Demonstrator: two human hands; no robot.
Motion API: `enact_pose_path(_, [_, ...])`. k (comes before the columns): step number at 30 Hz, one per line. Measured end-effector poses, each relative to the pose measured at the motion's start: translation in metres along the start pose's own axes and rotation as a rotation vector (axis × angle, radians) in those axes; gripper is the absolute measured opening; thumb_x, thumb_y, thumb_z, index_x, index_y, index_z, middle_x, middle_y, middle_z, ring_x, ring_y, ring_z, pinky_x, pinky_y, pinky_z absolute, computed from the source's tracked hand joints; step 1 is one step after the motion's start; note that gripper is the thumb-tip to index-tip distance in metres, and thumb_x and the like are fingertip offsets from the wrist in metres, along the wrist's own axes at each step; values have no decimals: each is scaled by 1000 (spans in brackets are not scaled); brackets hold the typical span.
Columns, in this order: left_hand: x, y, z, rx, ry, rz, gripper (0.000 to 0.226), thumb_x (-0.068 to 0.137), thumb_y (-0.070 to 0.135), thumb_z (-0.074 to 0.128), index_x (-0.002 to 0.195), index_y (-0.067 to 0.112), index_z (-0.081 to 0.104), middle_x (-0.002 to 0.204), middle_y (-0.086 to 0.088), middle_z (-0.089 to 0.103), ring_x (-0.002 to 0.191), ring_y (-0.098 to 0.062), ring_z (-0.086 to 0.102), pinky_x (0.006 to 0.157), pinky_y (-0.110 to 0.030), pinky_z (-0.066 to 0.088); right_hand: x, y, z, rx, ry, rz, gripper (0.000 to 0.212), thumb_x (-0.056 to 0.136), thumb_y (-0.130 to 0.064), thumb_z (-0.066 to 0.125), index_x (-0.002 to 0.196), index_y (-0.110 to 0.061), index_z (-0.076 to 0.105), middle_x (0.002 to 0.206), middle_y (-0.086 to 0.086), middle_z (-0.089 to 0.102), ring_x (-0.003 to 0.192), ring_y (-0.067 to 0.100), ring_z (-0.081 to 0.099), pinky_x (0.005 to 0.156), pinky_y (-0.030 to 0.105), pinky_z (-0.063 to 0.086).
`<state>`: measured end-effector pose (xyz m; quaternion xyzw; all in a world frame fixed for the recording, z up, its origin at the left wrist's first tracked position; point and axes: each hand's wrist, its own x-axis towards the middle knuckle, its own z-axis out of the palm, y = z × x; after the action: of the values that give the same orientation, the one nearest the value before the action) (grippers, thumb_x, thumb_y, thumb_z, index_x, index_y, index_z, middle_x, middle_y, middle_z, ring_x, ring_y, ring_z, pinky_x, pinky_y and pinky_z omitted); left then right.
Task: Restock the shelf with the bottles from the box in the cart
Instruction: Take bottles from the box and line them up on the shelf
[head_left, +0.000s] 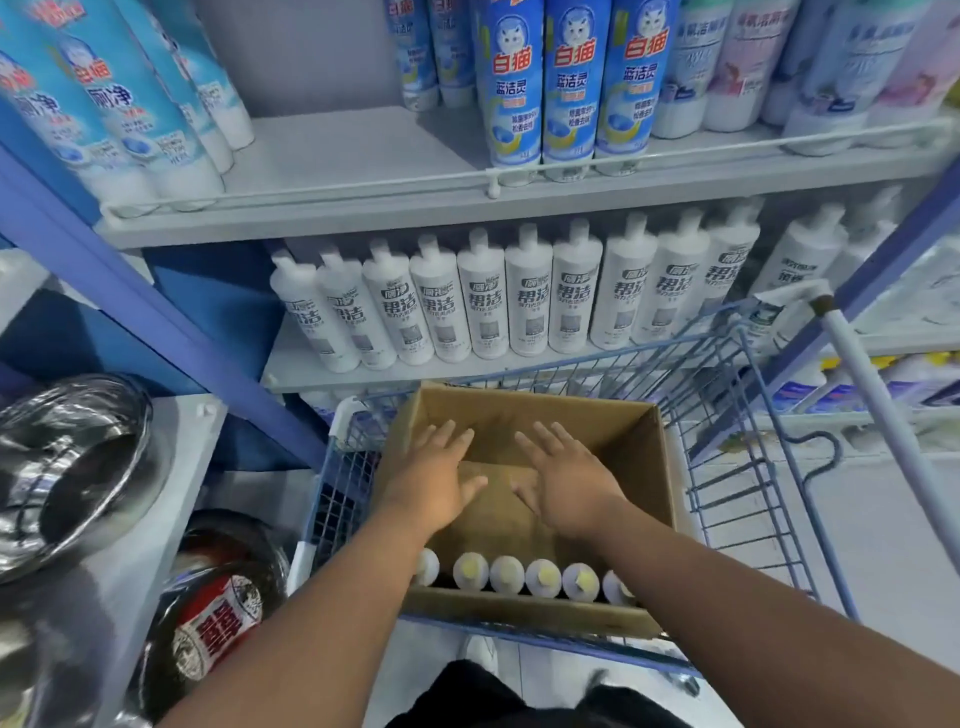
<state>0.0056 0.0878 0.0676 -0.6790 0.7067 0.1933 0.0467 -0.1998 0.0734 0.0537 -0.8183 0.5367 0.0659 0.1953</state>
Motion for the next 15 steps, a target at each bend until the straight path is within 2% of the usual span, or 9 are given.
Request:
enact_pose_path(2, [1, -12, 18, -40, -81, -8, 73, 95, 54, 52, 157, 34, 20, 166, 4, 9, 153, -23, 6, 123, -42, 13, 10, -13, 14, 35, -57, 14, 71, 98, -58, 33, 157, -28, 6, 165, 2, 2, 152, 22, -2, 121, 41, 16])
enact_pose_path(5, [3, -31, 42, -41, -222, 5, 70, 97, 42, 58, 157, 27, 25, 167, -3, 10, 152, -27, 10, 123, -40, 16, 18, -31, 38, 85, -180, 42, 70, 98, -55, 39, 156, -28, 9, 165, 1, 4, 152, 22, 0, 120, 42, 20])
enact_pose_path(10, [-4, -49, 64, -56, -304, -8, 53, 97, 31, 58, 145, 16, 45, 153, -10, 39, 138, -28, 39, 112, -36, 35, 14, -43, 77, 124, -328, 36, 71, 97, -52, 43, 156, -29, 11, 165, 0, 7, 151, 22, 6, 117, 44, 24])
enact_pose_path(15, [-2, -49, 104, 24, -426, -83, 38, 95, 30, 56, 132, 21, 54, 132, -9, 57, 113, -28, 58, 94, -38, 50, 19, -39, 107, 206, -448, 52, 72, 94, -53, 47, 154, -34, 12, 163, -1, 13, 149, 23, 12, 113, 47, 31])
